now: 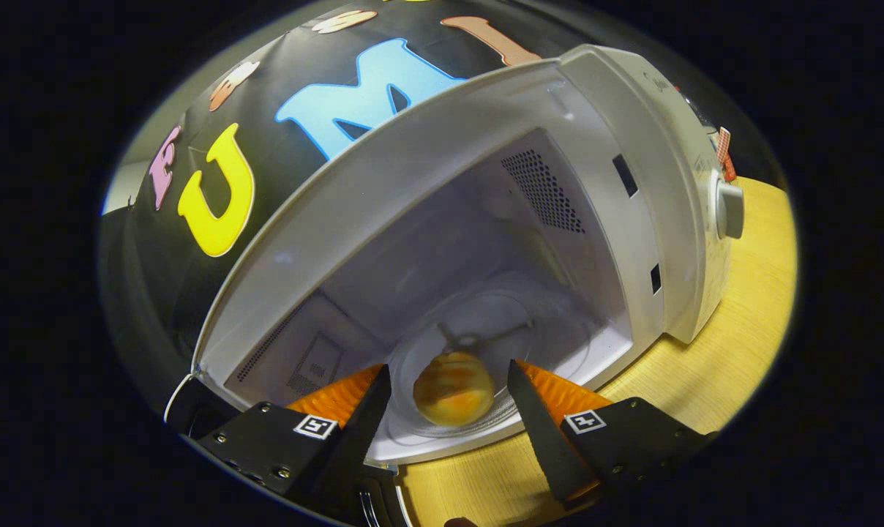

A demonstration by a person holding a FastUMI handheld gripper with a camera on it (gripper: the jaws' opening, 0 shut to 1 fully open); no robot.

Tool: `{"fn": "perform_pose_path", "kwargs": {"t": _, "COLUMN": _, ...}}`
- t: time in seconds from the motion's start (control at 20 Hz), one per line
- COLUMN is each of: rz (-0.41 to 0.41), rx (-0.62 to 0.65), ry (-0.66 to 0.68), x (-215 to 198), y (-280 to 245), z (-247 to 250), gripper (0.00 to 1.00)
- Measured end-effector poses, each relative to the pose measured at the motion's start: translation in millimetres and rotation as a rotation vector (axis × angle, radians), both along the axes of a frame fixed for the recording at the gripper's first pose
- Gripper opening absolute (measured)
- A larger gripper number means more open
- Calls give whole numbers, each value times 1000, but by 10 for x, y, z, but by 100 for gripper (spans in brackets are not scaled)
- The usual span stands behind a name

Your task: Open the microwave, put the food inside, and close the microwave door.

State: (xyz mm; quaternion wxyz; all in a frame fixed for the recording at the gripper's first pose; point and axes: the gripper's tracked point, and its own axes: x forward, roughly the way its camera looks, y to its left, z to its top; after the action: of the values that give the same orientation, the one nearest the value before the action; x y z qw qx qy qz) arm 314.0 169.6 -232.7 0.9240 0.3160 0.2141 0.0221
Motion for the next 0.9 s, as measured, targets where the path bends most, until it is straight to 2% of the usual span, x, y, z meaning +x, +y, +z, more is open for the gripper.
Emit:
{"fn": "perform_pose_path", "kwargs": {"t": 0.4, "rz": 115, "rx": -154, "ry": -135, "x": -788, "y": -51, "z": 701, "gripper": 97}}
{"fn": "perform_pose_path", "kwargs": {"t": 0.65, "rz": 158, "rx": -244, "ry": -194, "x": -1352, "y": -156, "z": 1037, "gripper": 97}}
{"fn": "perform_pose_path", "kwargs": {"t": 0.9, "rz": 196, "rx": -281, "ry": -233, "x": -1901, "y": -194, "z": 1324, "gripper": 97}}
